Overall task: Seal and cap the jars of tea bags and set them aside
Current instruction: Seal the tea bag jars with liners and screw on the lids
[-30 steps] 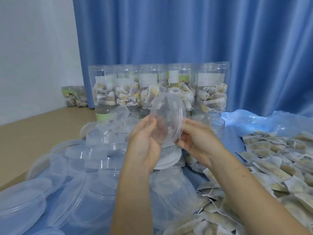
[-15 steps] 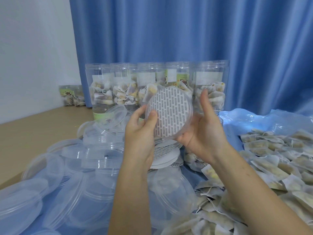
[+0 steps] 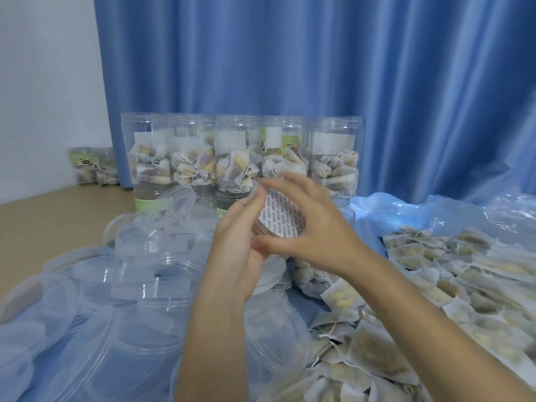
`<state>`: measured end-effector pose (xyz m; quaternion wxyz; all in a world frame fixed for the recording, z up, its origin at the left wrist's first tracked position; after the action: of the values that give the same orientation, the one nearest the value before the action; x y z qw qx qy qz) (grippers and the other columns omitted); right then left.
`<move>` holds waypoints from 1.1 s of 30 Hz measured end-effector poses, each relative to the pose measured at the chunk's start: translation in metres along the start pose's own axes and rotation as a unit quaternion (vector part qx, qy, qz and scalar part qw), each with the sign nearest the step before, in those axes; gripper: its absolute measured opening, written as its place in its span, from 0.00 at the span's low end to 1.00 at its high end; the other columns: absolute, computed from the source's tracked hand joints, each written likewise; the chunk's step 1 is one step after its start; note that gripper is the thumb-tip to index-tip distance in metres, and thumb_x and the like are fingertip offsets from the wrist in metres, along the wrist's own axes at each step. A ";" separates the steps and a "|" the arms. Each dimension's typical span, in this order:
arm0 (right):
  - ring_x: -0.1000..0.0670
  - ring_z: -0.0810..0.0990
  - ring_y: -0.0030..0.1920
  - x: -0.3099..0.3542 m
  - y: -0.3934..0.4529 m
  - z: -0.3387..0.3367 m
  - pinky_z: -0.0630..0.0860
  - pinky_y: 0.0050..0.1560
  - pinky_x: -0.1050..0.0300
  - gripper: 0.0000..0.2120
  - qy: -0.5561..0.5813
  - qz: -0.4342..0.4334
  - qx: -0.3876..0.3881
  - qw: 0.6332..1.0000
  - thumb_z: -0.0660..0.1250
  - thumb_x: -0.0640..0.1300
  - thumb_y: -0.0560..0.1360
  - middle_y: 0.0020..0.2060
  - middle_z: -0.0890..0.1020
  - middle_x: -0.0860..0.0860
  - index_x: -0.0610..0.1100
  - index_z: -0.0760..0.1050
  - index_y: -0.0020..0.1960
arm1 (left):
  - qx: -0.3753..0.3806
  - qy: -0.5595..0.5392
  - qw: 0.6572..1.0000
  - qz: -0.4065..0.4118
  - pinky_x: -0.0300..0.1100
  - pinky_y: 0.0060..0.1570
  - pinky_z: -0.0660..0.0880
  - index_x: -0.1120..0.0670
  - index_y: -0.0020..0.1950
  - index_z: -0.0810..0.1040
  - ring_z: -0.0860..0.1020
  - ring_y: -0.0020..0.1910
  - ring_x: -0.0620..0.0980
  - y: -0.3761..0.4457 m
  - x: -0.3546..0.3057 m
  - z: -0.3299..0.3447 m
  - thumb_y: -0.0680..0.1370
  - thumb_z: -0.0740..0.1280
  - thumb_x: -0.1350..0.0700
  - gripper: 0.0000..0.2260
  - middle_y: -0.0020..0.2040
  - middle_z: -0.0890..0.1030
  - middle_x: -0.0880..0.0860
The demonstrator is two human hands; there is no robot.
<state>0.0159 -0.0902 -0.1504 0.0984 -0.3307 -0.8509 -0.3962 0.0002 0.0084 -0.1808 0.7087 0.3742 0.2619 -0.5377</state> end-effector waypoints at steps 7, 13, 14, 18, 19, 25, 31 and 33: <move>0.46 0.67 0.68 -0.068 0.019 -0.044 0.63 0.70 0.53 0.40 -0.134 0.164 -0.047 0.976 0.60 0.77 0.56 0.64 0.72 0.48 0.63 0.70 0.66 | -0.022 0.054 0.998 -0.015 0.44 0.44 0.80 0.54 0.50 0.76 0.84 0.43 0.51 0.003 0.005 -0.003 0.76 0.66 0.51 0.08 0.46 0.86 0.52; 0.47 0.70 0.67 -0.100 0.032 -0.019 0.68 0.59 0.55 0.34 -0.177 0.223 0.084 0.955 0.65 0.74 0.62 0.66 0.75 0.50 0.63 0.70 0.65 | -0.064 0.034 0.997 -0.011 0.43 0.42 0.78 0.54 0.46 0.77 0.82 0.36 0.48 0.004 0.005 -0.015 0.76 0.66 0.55 0.03 0.42 0.85 0.52; 0.47 0.71 0.66 -0.101 0.034 -0.018 0.68 0.57 0.56 0.33 -0.179 0.223 0.090 0.954 0.65 0.73 0.62 0.65 0.75 0.50 0.63 0.71 0.64 | -0.068 0.034 0.997 -0.012 0.42 0.42 0.78 0.54 0.46 0.78 0.82 0.36 0.47 0.004 0.006 -0.016 0.76 0.66 0.55 0.03 0.41 0.85 0.51; 0.45 0.71 0.65 -0.103 0.032 -0.016 0.68 0.56 0.55 0.32 -0.175 0.227 0.106 0.952 0.69 0.69 0.62 0.67 0.71 0.46 0.66 0.69 0.64 | -0.077 0.038 0.996 -0.019 0.41 0.39 0.77 0.53 0.44 0.77 0.81 0.35 0.46 0.004 0.009 -0.016 0.76 0.66 0.55 0.03 0.38 0.85 0.50; 0.43 0.70 0.65 -0.103 0.028 -0.015 0.69 0.59 0.53 0.33 -0.185 0.228 0.107 0.950 0.69 0.70 0.61 0.67 0.70 0.45 0.66 0.67 0.65 | -0.079 0.041 0.996 -0.019 0.40 0.39 0.77 0.53 0.45 0.77 0.81 0.35 0.46 0.004 0.010 -0.015 0.76 0.66 0.55 0.03 0.38 0.85 0.49; 0.42 0.68 0.66 -0.092 0.005 -0.019 0.65 0.65 0.52 0.36 -0.208 0.202 0.034 0.956 0.64 0.73 0.61 0.68 0.66 0.49 0.68 0.63 0.68 | -0.076 0.063 0.995 -0.020 0.39 0.36 0.77 0.53 0.44 0.78 0.81 0.35 0.46 0.004 0.010 -0.011 0.76 0.66 0.55 0.03 0.38 0.85 0.49; 0.42 0.64 0.68 -0.075 -0.021 -0.031 0.63 0.66 0.53 0.32 -0.175 0.149 -0.045 0.972 0.68 0.66 0.63 0.71 0.64 0.50 0.66 0.68 0.66 | -0.106 0.095 0.990 -0.014 0.37 0.33 0.79 0.55 0.43 0.77 0.81 0.33 0.46 0.004 0.009 -0.011 0.76 0.66 0.57 0.03 0.37 0.84 0.50; 0.44 0.65 0.68 -0.068 -0.020 -0.046 0.63 0.65 0.56 0.31 -0.164 0.123 -0.074 0.976 0.71 0.63 0.63 0.70 0.67 0.51 0.65 0.70 0.65 | -0.132 0.094 0.987 -0.006 0.38 0.37 0.80 0.56 0.43 0.77 0.81 0.37 0.49 0.003 0.007 -0.014 0.75 0.67 0.59 0.02 0.41 0.82 0.53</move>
<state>0.0512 -0.1661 -0.1613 -0.0191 -0.4999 -0.7765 -0.3831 0.0060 0.0163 -0.1938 0.7207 0.3247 0.3981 -0.4655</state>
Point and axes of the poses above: each hand's wrist, its own y-axis towards the middle knuckle, its own z-axis out of the palm, x = y × z, the point moved 6 cm from there along y, towards the middle knuckle
